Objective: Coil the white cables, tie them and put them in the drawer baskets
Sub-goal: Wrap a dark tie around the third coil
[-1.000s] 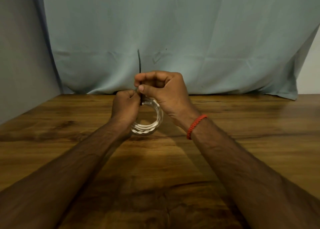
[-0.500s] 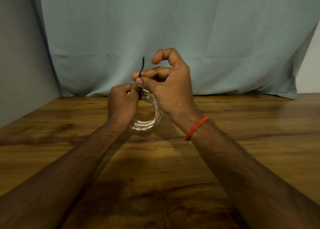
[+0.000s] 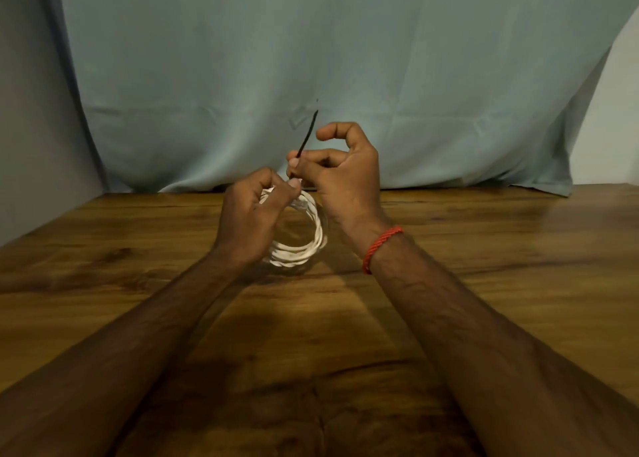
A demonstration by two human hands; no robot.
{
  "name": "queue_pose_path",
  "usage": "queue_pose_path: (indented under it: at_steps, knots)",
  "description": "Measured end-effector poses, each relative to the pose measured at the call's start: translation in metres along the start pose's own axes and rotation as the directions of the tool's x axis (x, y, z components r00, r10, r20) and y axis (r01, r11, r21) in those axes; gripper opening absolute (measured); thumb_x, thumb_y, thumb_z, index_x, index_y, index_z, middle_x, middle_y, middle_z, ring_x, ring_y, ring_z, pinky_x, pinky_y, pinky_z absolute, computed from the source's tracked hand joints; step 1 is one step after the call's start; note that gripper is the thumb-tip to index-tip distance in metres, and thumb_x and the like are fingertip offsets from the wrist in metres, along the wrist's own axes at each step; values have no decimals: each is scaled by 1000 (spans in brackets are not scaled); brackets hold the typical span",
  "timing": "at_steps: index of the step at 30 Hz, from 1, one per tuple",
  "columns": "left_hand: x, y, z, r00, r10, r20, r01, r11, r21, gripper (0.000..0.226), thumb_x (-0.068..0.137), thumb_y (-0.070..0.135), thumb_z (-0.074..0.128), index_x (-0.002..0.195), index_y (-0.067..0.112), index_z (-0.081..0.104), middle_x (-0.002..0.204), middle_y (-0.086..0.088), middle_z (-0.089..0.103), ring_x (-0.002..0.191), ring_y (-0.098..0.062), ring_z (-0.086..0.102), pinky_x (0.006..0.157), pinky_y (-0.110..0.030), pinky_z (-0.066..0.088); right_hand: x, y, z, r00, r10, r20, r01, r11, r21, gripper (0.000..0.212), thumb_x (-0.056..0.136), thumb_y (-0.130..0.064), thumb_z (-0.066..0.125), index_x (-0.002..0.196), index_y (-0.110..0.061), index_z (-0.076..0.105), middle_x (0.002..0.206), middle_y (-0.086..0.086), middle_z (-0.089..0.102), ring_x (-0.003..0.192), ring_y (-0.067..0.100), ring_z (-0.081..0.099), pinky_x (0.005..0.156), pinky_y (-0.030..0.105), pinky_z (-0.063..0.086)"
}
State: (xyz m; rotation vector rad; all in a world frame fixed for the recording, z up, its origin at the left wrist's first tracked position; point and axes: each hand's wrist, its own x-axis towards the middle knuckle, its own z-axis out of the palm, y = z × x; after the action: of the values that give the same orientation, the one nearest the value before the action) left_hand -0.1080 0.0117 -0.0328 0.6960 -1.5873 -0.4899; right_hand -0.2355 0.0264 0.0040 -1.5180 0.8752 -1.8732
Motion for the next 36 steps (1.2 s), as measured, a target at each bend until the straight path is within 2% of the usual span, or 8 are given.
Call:
queue_pose_path:
  at_steps: [7,12,16,19,22,28,32,36]
  knots:
    - [-2,1,0,998,47,-47,-50,996,-69,24,86,38,61,70,21,55,55,13,56,51,-1,49,53,-22,38,1,0,-2,980,201,5,-201,978,53,39,77,1,82,106,-9,59,70,15,74,55,22,68,56,31,58]
    - [-4,3,-1,999,6,-47,-13,989,-150,35,88,22,62,121,16,54,66,-2,61,52,-7,56,53,-22,44,2,1,-3,964,264,22,-265,959,104,38,78,3,81,107,-9,59,76,22,74,63,31,69,61,37,61]
    - [-2,6,-1,999,-28,-42,14,956,-291,17,85,23,63,85,7,66,80,-36,60,67,-29,56,59,-32,42,4,6,-1,952,304,32,-305,951,54,35,75,2,84,102,-7,62,74,17,71,59,24,67,63,34,59]
    - [-2,5,1,997,-58,-54,40,959,-281,35,80,34,63,74,1,57,68,-34,52,56,-31,42,46,-35,29,6,14,-1,930,356,86,-357,934,0,20,78,3,80,91,-5,68,73,10,71,57,16,66,60,26,58]
    - [-1,2,0,994,-84,-65,63,958,-281,38,80,37,64,73,0,57,69,-37,53,53,-29,42,45,-32,32,9,17,-2,914,387,122,-378,922,-88,12,80,-5,80,89,-2,72,76,12,73,62,16,67,64,27,60]
    - [7,1,-5,957,-247,-152,183,921,-345,31,97,21,60,72,3,55,55,-8,39,38,-8,33,39,-17,25,15,18,-1,967,244,67,-207,915,-347,17,85,-30,79,89,-14,76,80,4,77,69,15,70,75,36,59]
    - [14,-1,-10,864,-451,-223,278,797,-536,33,99,16,58,66,17,54,43,9,41,33,-2,33,36,-13,24,8,15,2,993,-96,69,114,928,-355,20,87,-32,77,85,-14,71,81,-4,72,78,12,66,72,24,53]
    - [18,-7,-21,846,-477,-237,265,762,-590,33,98,18,58,66,16,51,42,10,39,34,-4,27,36,-18,21,0,18,5,891,-355,283,454,698,-554,17,84,-38,77,86,-23,73,102,-5,61,107,11,52,82,19,43]
